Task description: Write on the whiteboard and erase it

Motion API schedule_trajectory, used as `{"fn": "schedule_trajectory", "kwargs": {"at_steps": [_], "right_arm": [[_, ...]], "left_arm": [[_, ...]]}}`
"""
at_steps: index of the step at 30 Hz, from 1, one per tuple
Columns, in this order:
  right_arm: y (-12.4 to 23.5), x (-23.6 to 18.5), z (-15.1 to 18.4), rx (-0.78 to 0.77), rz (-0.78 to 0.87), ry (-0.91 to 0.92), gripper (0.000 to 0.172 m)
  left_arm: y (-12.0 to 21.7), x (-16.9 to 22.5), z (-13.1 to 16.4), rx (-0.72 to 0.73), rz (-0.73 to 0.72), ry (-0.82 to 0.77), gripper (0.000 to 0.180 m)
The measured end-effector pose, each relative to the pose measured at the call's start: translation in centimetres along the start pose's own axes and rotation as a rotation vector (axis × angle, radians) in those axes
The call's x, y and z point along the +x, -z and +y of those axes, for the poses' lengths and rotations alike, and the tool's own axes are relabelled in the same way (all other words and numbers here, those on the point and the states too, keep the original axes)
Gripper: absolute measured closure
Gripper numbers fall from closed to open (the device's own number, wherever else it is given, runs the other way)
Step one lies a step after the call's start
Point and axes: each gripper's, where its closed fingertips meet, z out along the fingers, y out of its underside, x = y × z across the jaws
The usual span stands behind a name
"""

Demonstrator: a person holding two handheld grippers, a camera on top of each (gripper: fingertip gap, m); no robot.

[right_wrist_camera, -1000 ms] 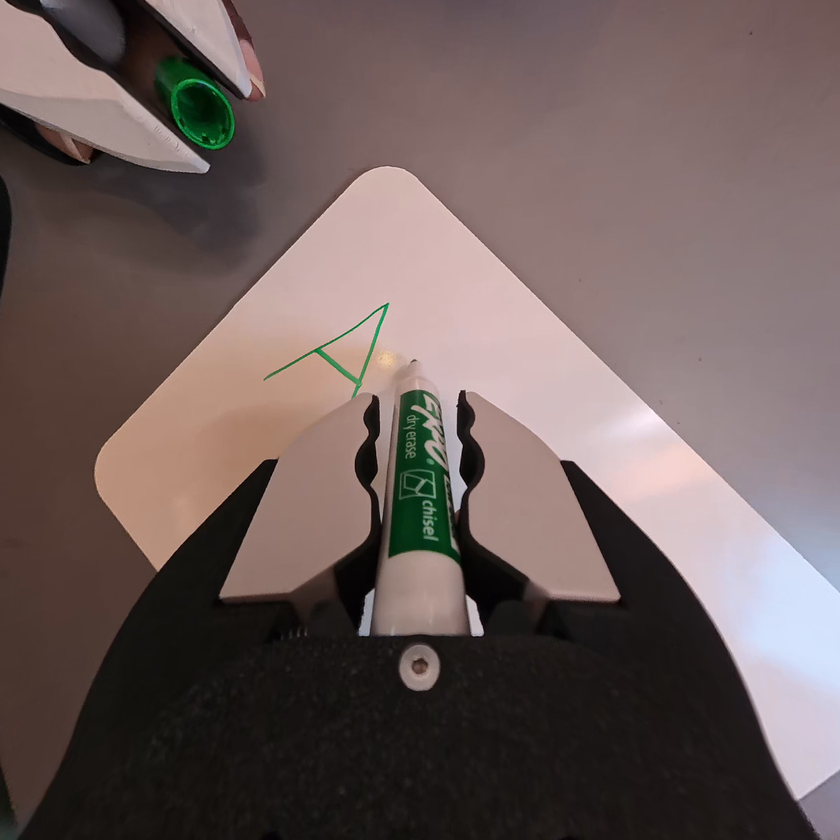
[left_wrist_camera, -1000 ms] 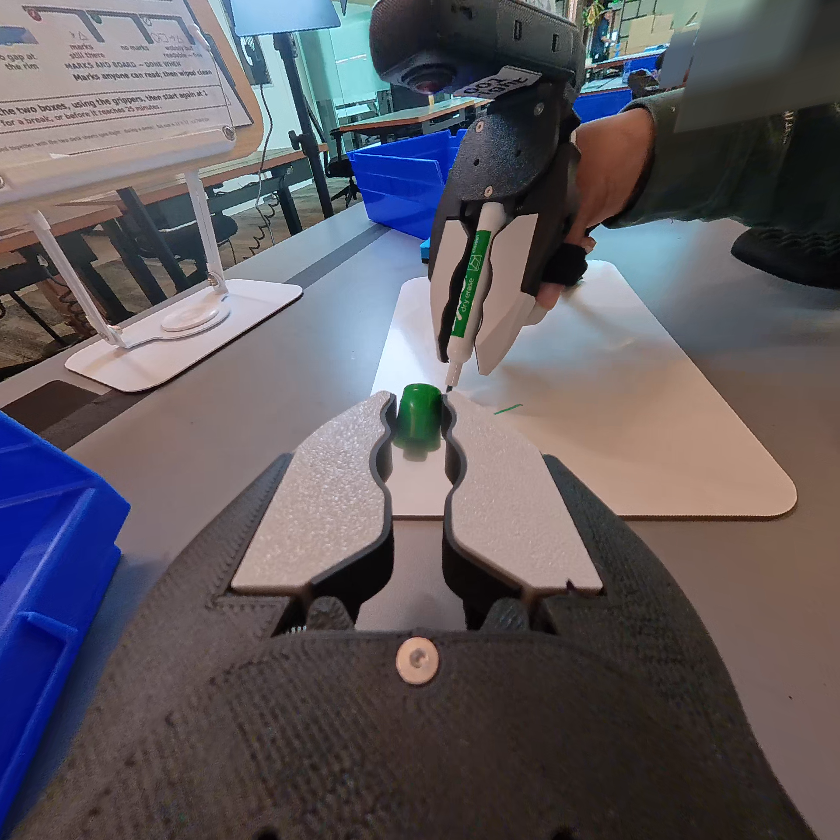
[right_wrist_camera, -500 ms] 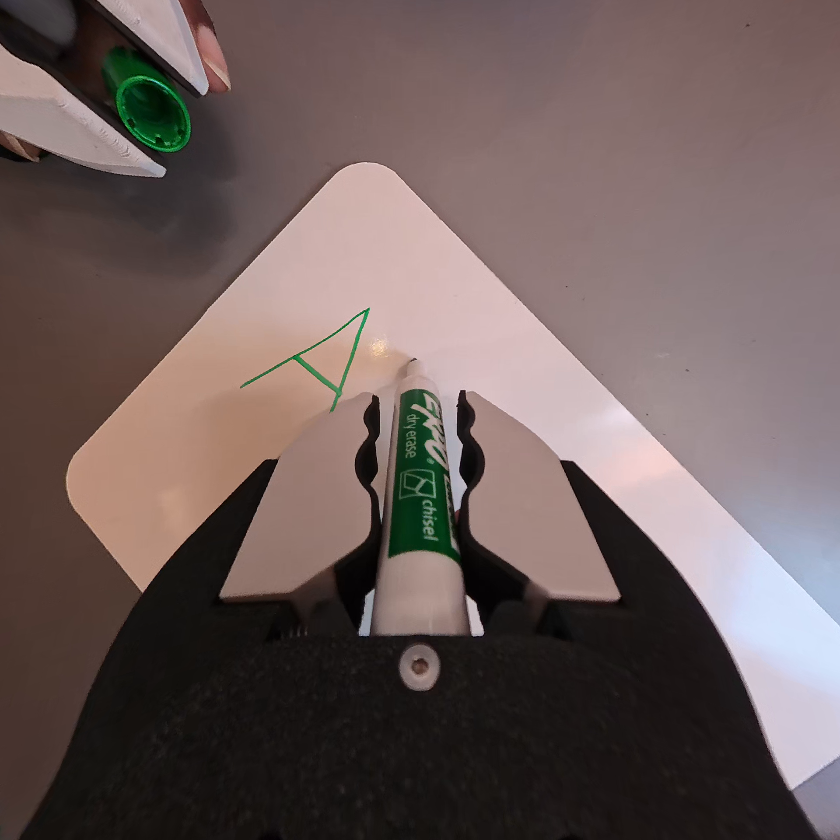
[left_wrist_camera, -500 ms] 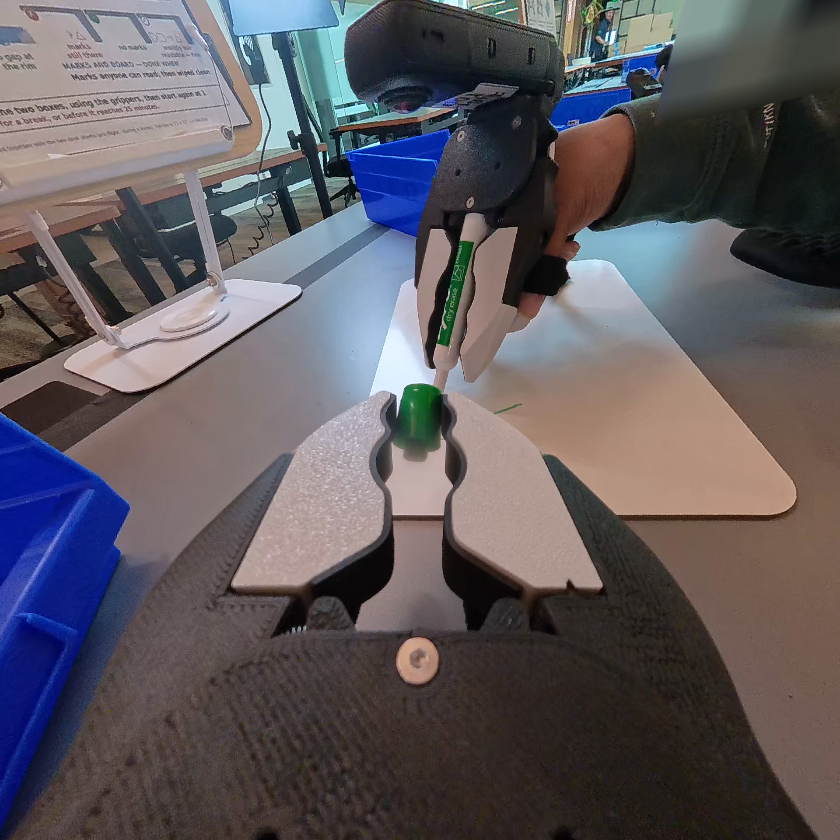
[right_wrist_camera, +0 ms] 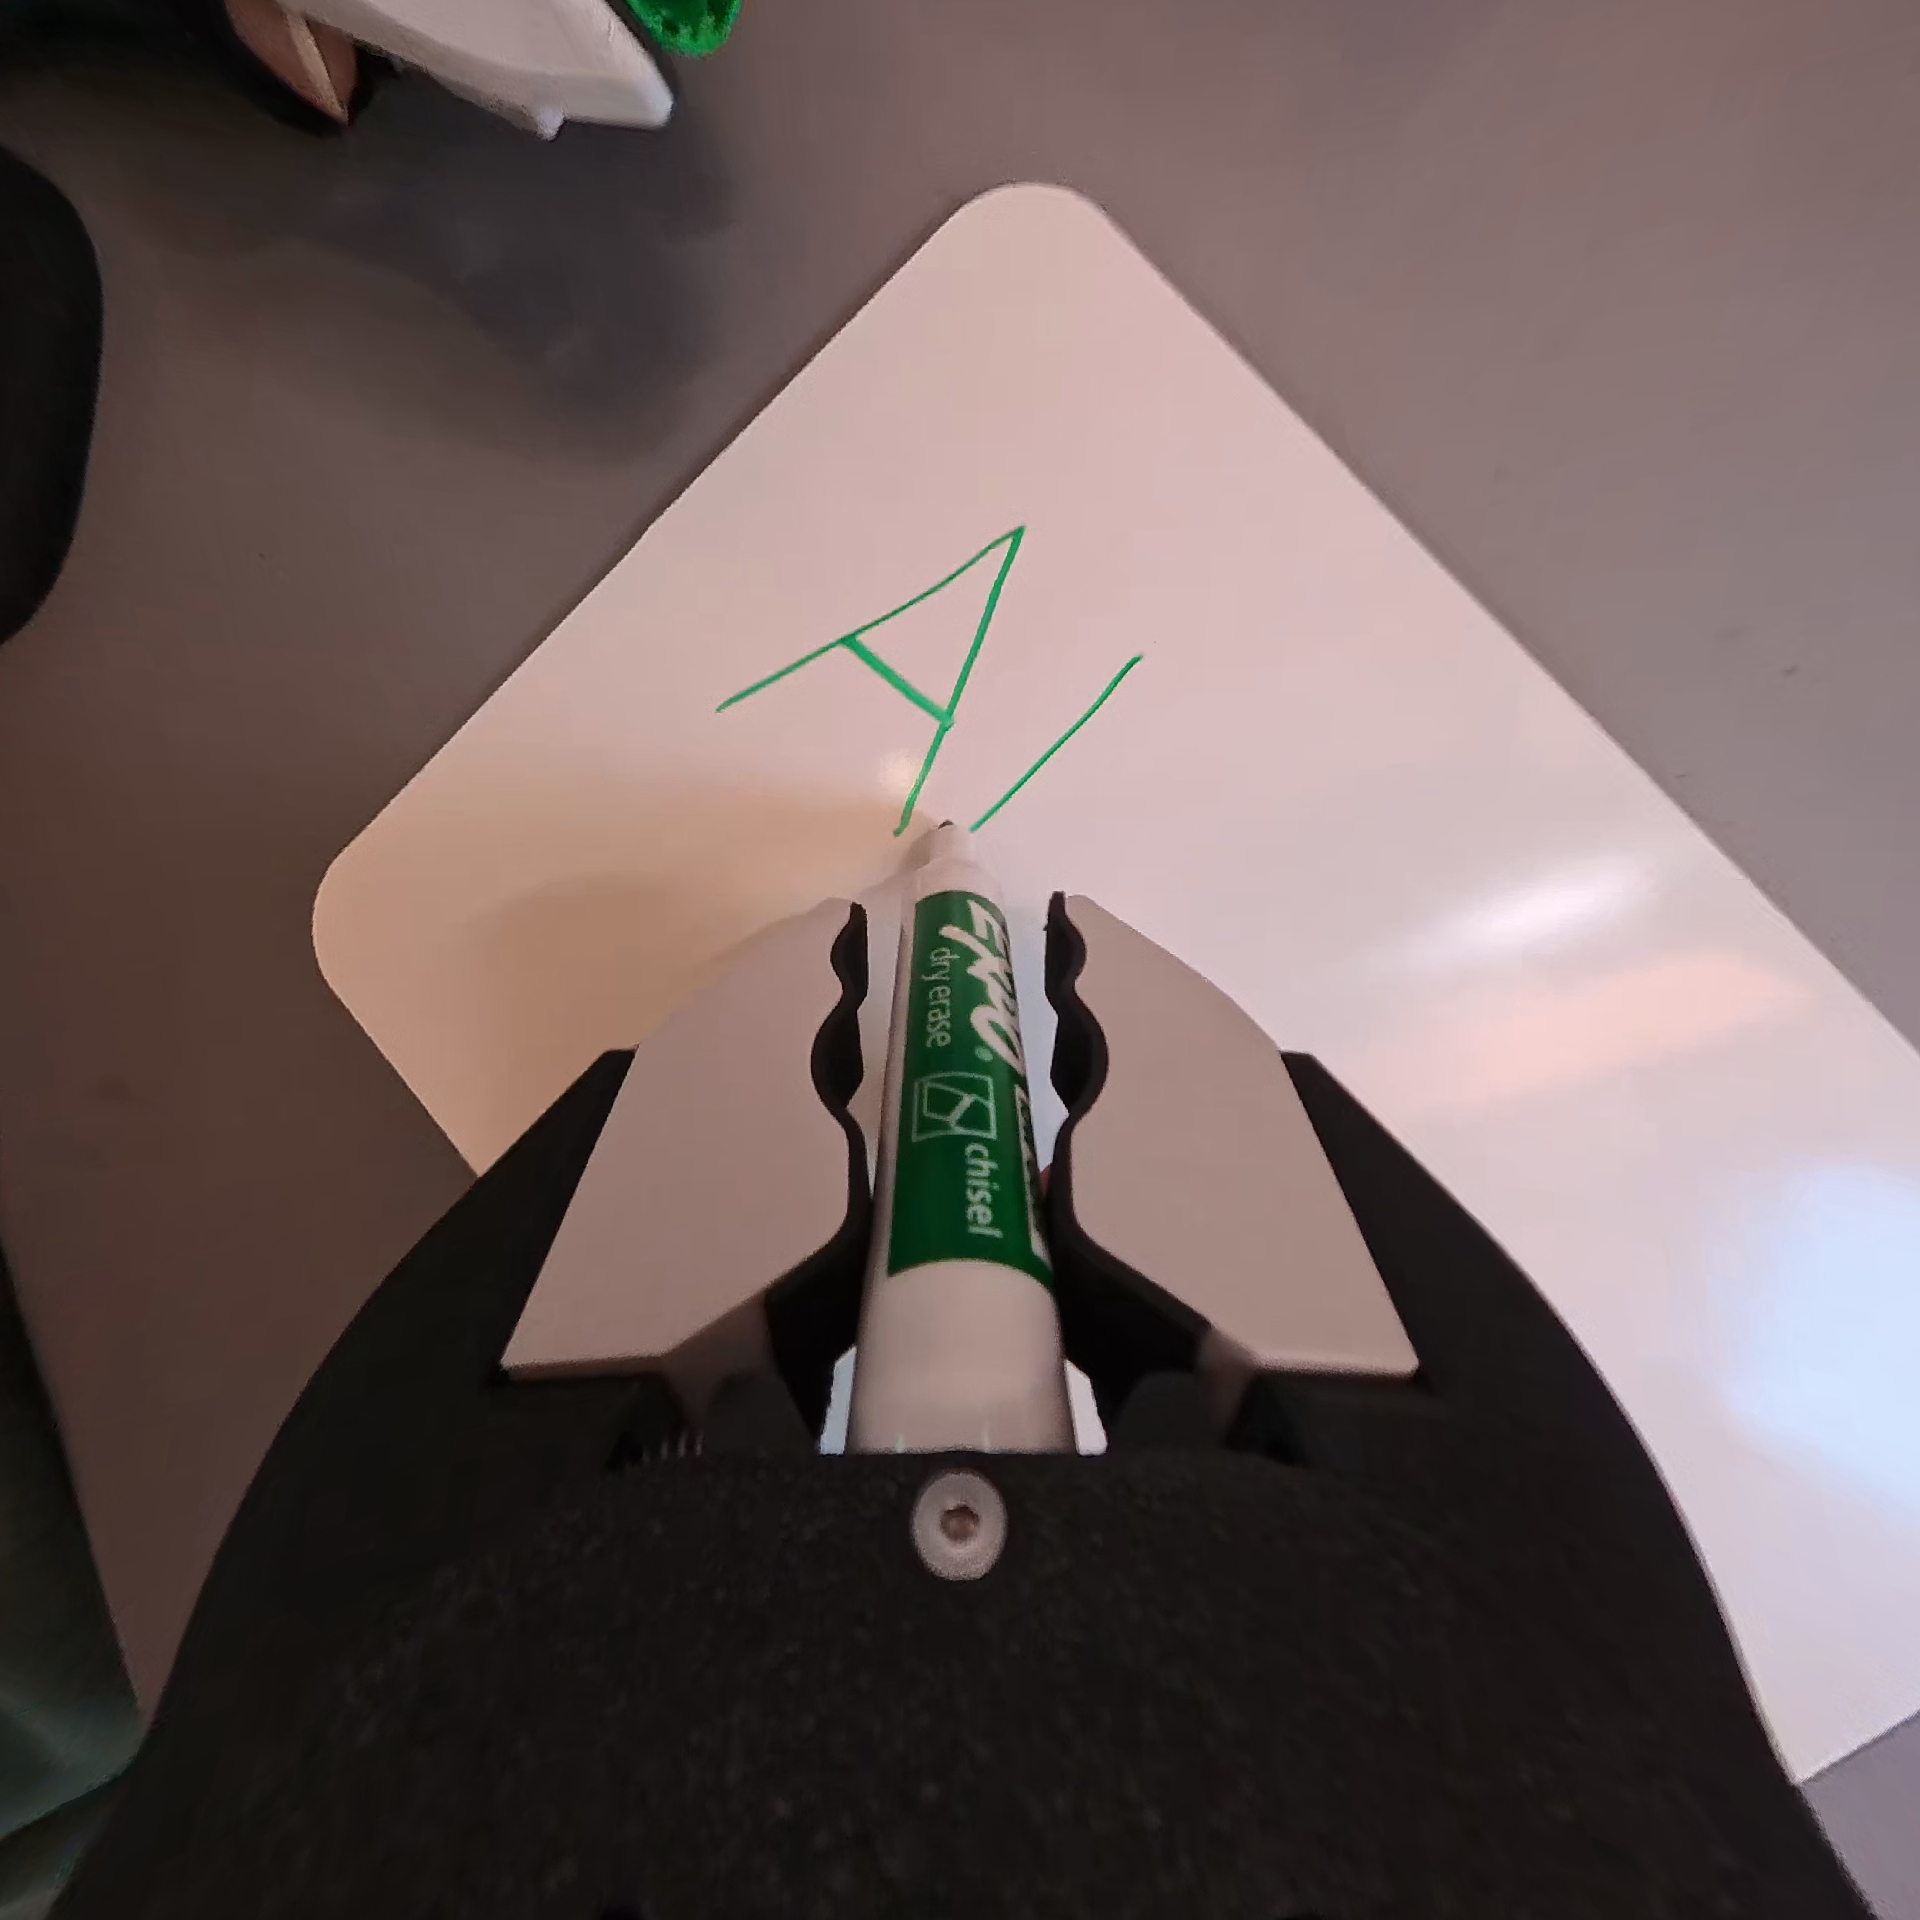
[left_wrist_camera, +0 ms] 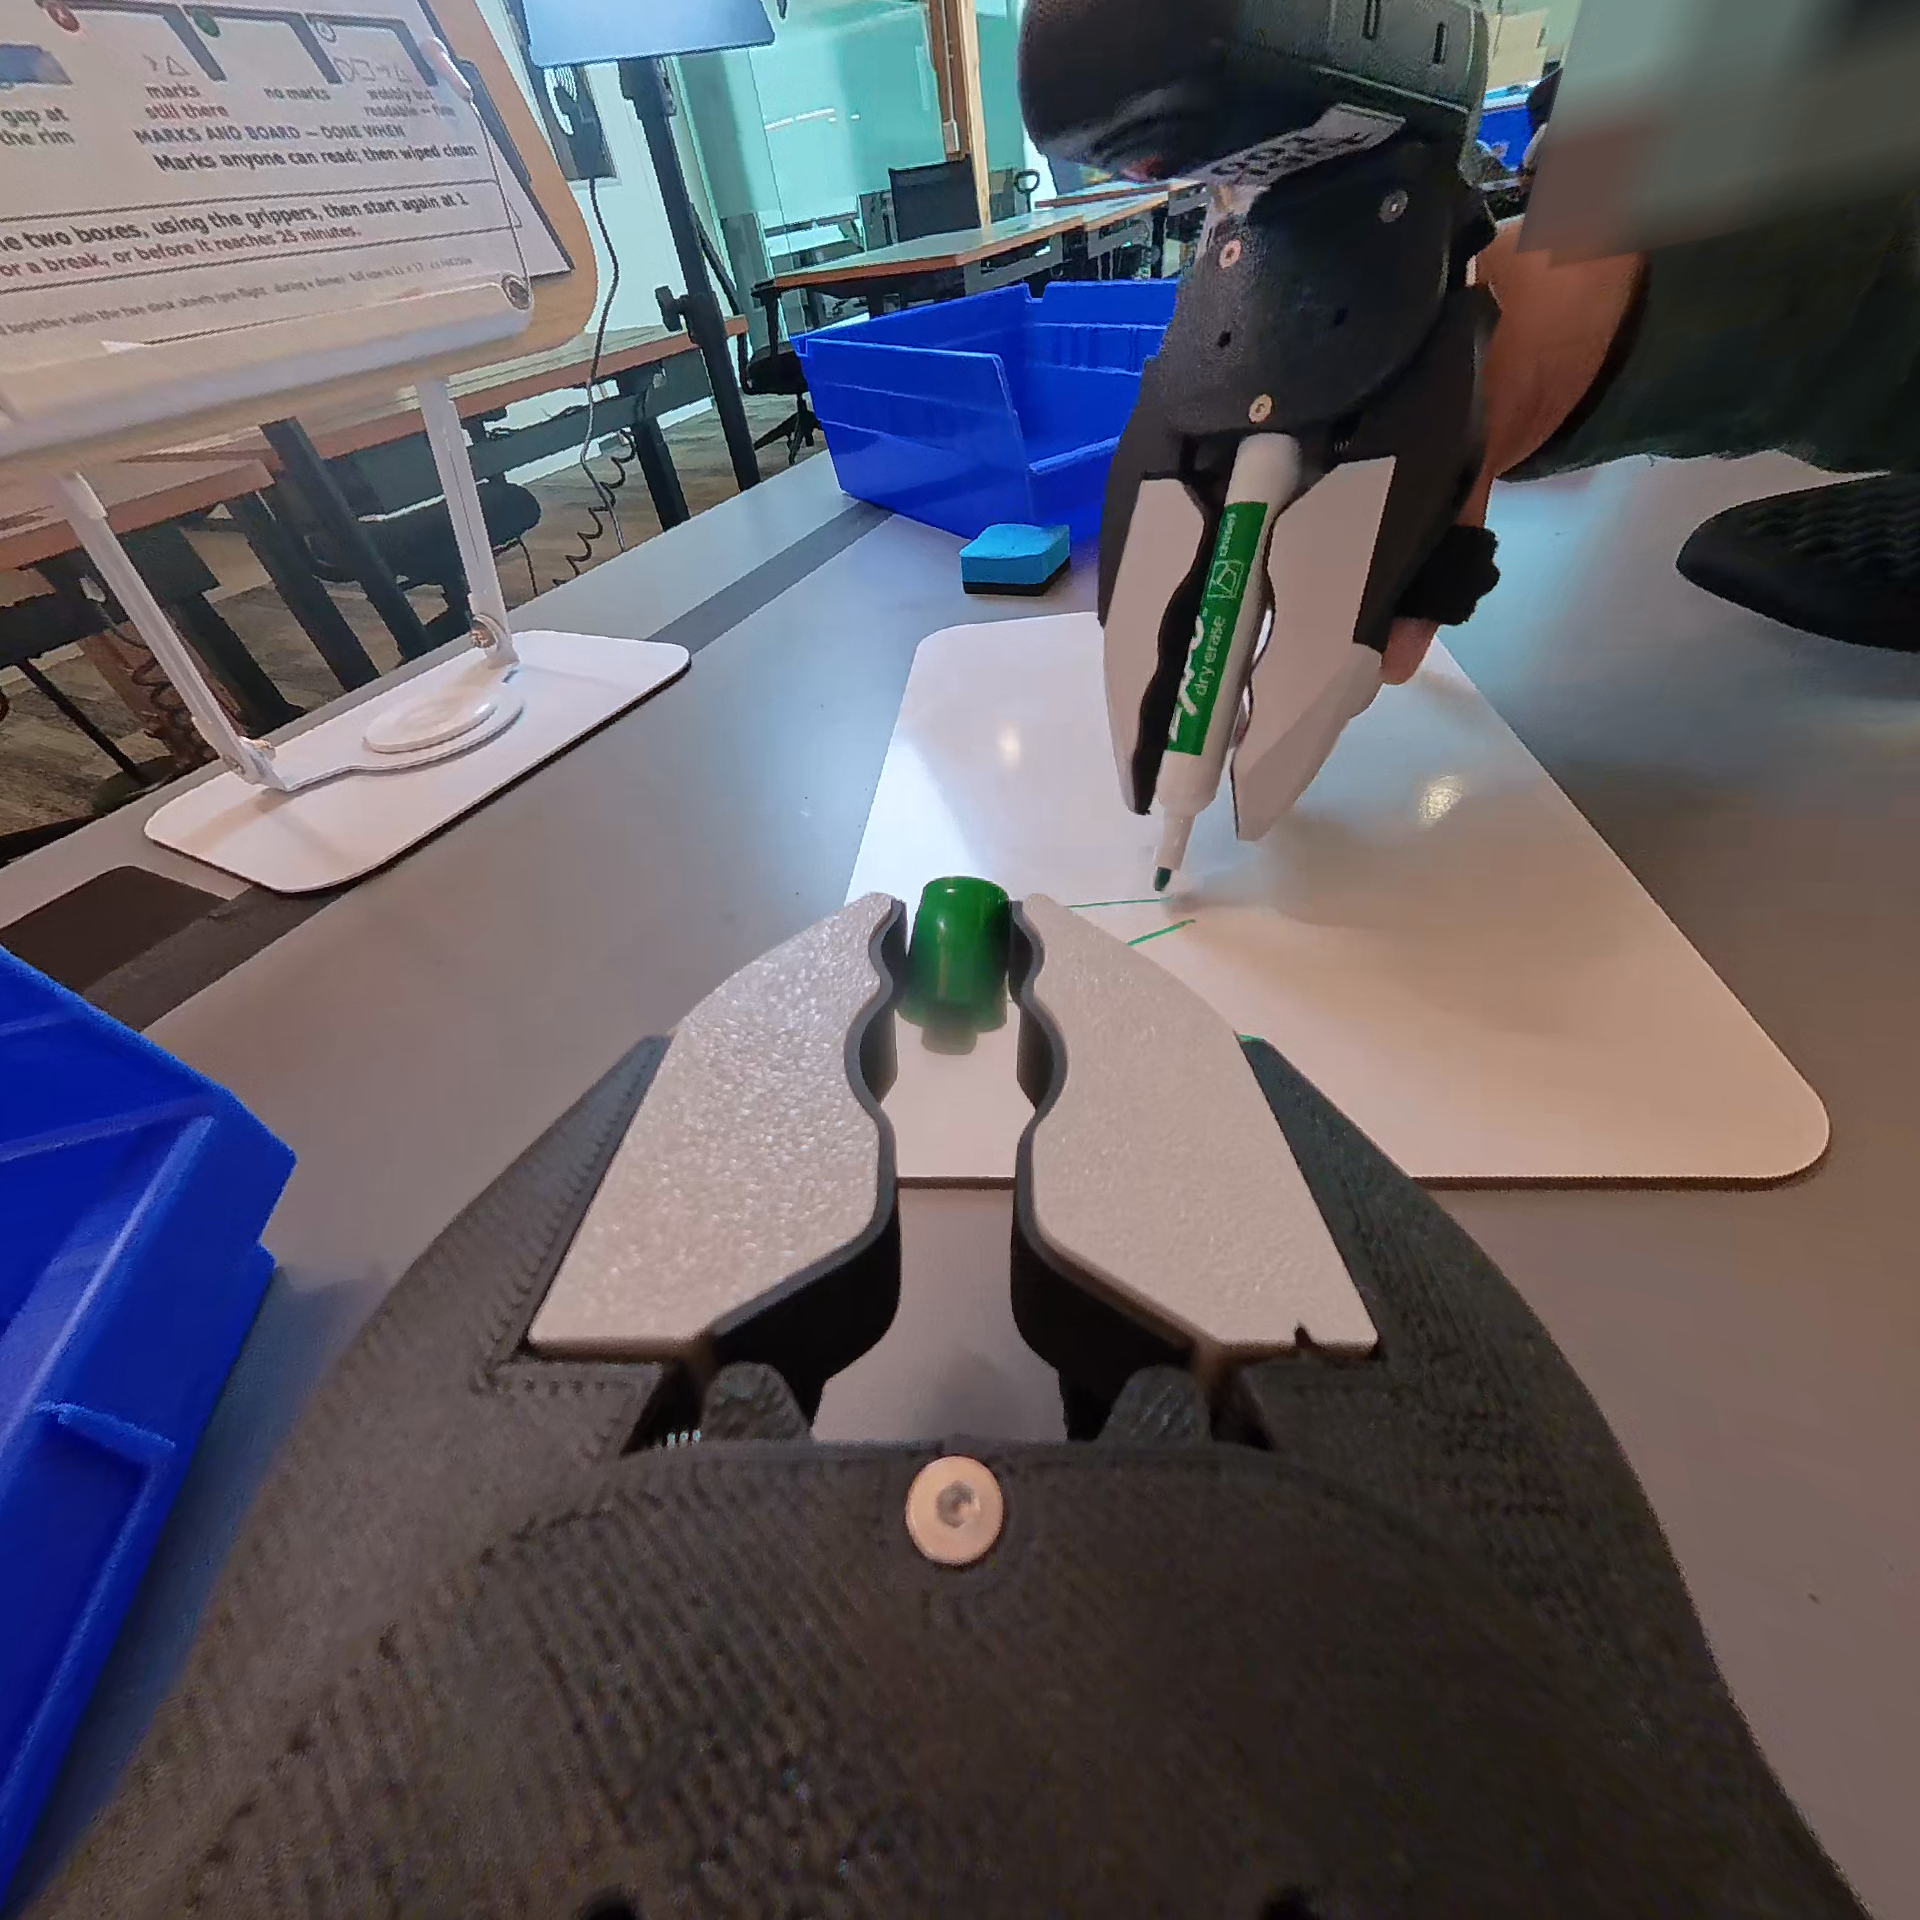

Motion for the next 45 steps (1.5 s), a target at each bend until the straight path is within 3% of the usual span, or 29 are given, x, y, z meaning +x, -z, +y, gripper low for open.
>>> {"fn": "schedule_trajectory", "kwargs": {"at_steps": [15,36,45], "right_arm": [[-1.3,3.1,-3.1,0.031,0.028,-0.007,0.137],[-0.5,5.1,-1.4,-0.001,0.086,-0.038,0.136],[-0.6,2.7,-0.8,-0.001,0.046,-0.009,0.137]], "left_arm": [[0.0,0.1,0.0,0.003,0.004,-0.003,0.162],[0.0,0.1,0.0,0.001,0.005,-0.009,0.162],[0.0,0.1,0.0,0.000,0.002,-0.011,0.162]]}}
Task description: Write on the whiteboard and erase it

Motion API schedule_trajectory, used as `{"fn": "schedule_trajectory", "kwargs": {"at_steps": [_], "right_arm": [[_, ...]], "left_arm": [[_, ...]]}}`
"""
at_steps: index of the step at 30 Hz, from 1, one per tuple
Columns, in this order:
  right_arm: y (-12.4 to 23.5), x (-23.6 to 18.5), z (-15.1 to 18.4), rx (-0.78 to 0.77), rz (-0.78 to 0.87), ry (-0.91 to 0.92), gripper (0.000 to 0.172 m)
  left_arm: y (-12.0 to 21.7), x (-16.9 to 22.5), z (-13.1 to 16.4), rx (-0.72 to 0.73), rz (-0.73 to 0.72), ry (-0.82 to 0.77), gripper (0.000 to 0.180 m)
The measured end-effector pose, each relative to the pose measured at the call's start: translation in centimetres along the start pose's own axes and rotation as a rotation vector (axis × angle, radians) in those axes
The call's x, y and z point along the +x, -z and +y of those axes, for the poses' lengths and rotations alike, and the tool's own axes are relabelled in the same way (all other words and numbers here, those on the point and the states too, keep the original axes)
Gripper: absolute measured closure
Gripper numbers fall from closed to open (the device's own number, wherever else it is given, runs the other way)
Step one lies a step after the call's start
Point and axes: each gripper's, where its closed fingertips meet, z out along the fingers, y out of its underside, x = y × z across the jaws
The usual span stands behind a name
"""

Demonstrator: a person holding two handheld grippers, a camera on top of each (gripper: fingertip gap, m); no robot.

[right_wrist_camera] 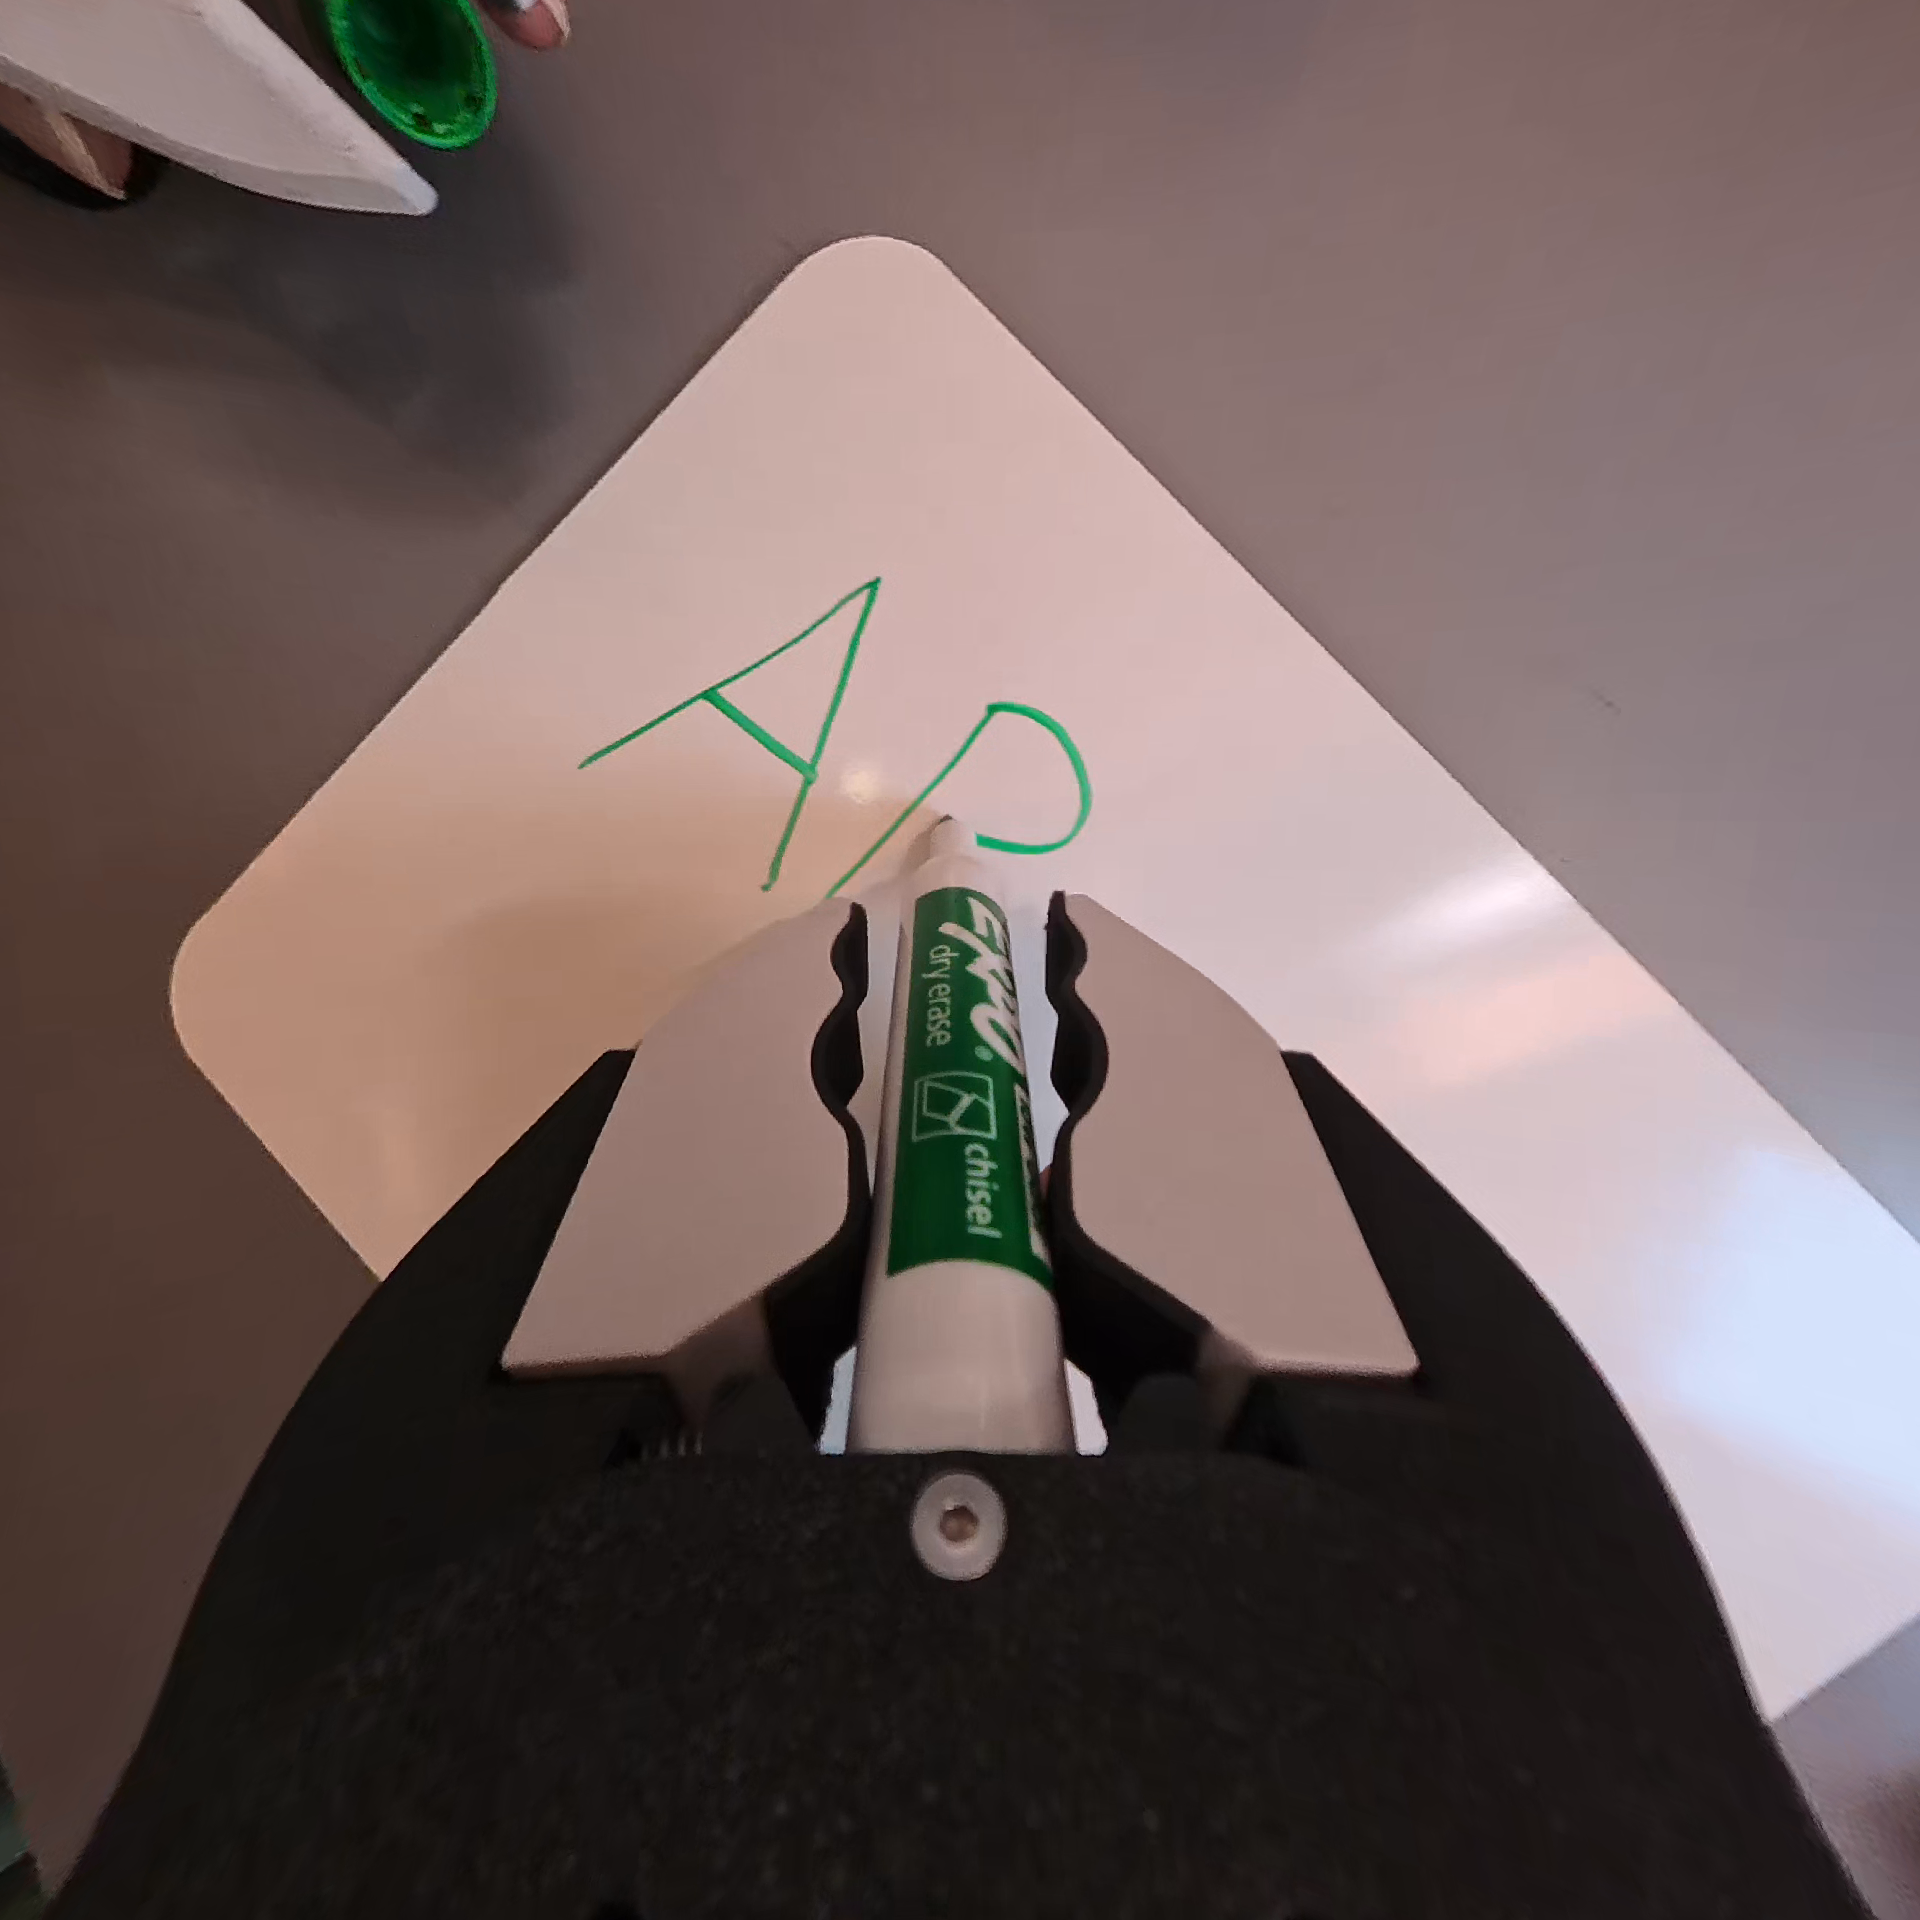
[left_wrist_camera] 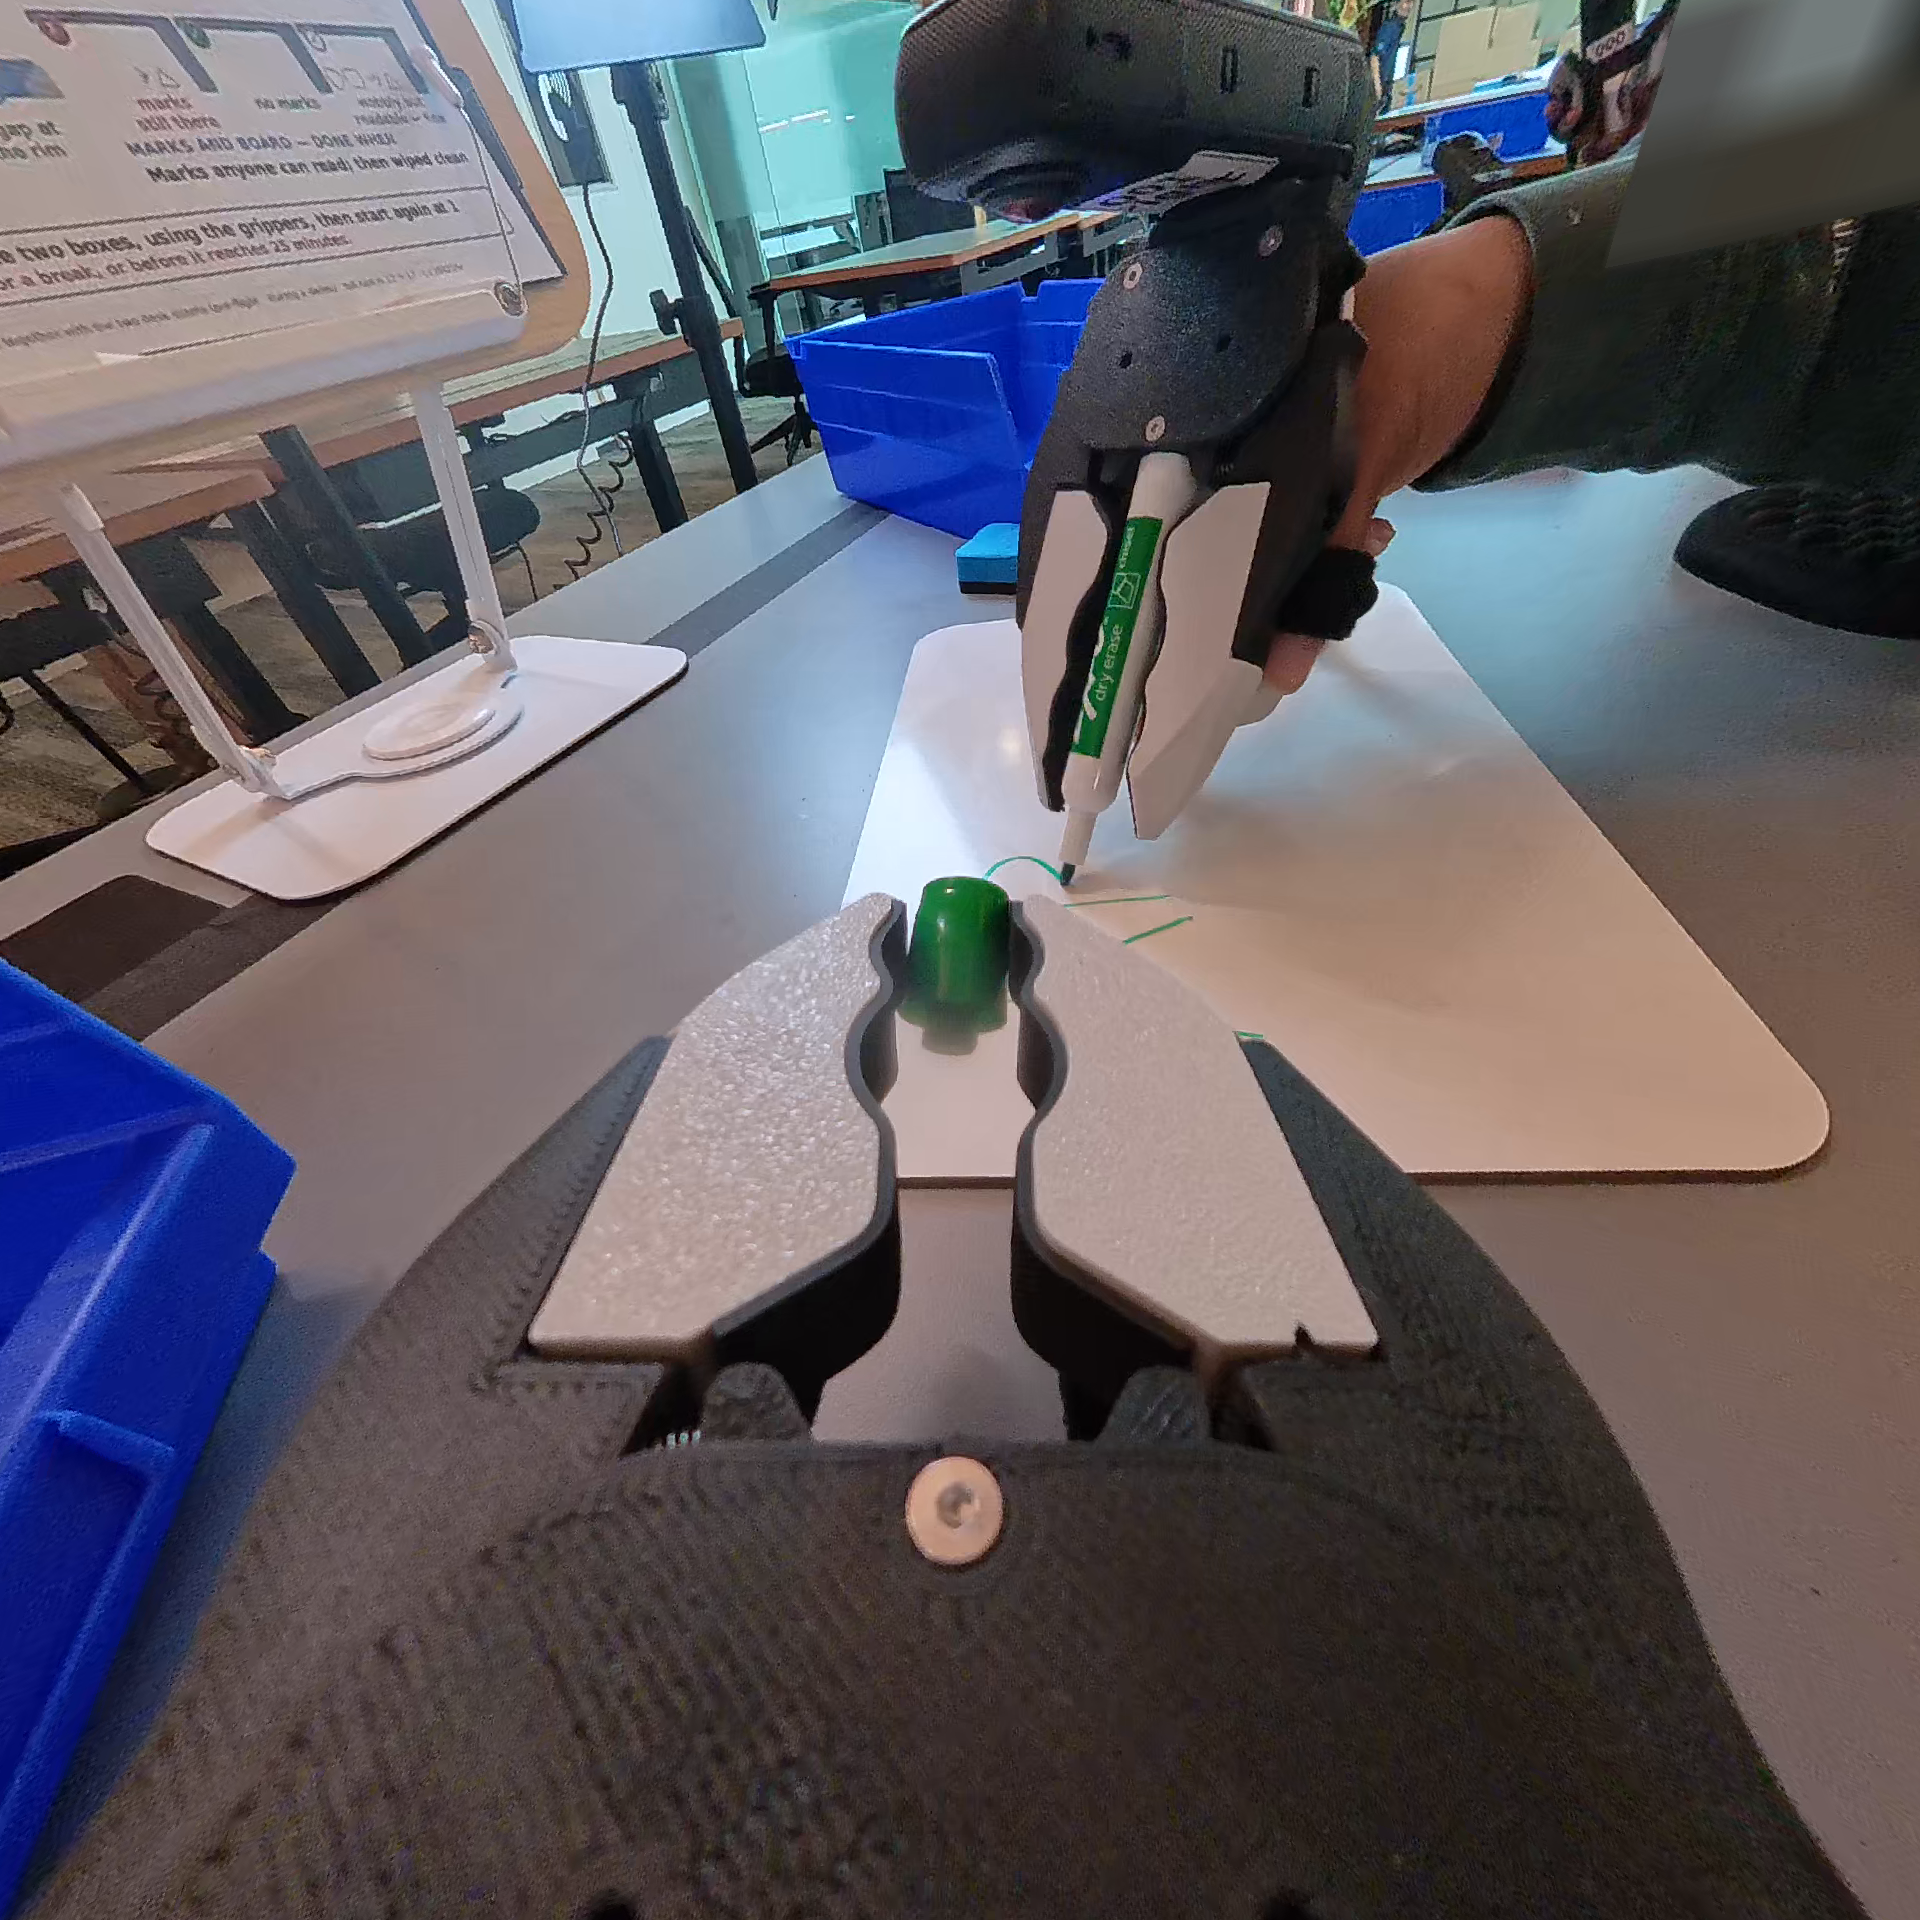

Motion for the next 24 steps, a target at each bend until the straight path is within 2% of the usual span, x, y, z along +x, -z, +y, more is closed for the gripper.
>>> {"fn": "schedule_trajectory", "kwargs": {"at_steps": [7,17,24], "right_arm": [[-0.3,-0.5,-0.3,-0.001,-0.011,0.015,0.136],[1.4,1.3,2.0,-0.013,0.035,-0.036,0.137],[1.7,-0.1,2.6,-0.013,0.025,-0.026,0.136]], "left_arm": [[0.0,0.0,0.0,0.001,0.000,-0.001,0.162],[0.0,0.0,0.0,0.001,-0.001,0.004,0.162],[0.0,0.0,0.0,-0.001,-0.003,0.000,0.162]]}}
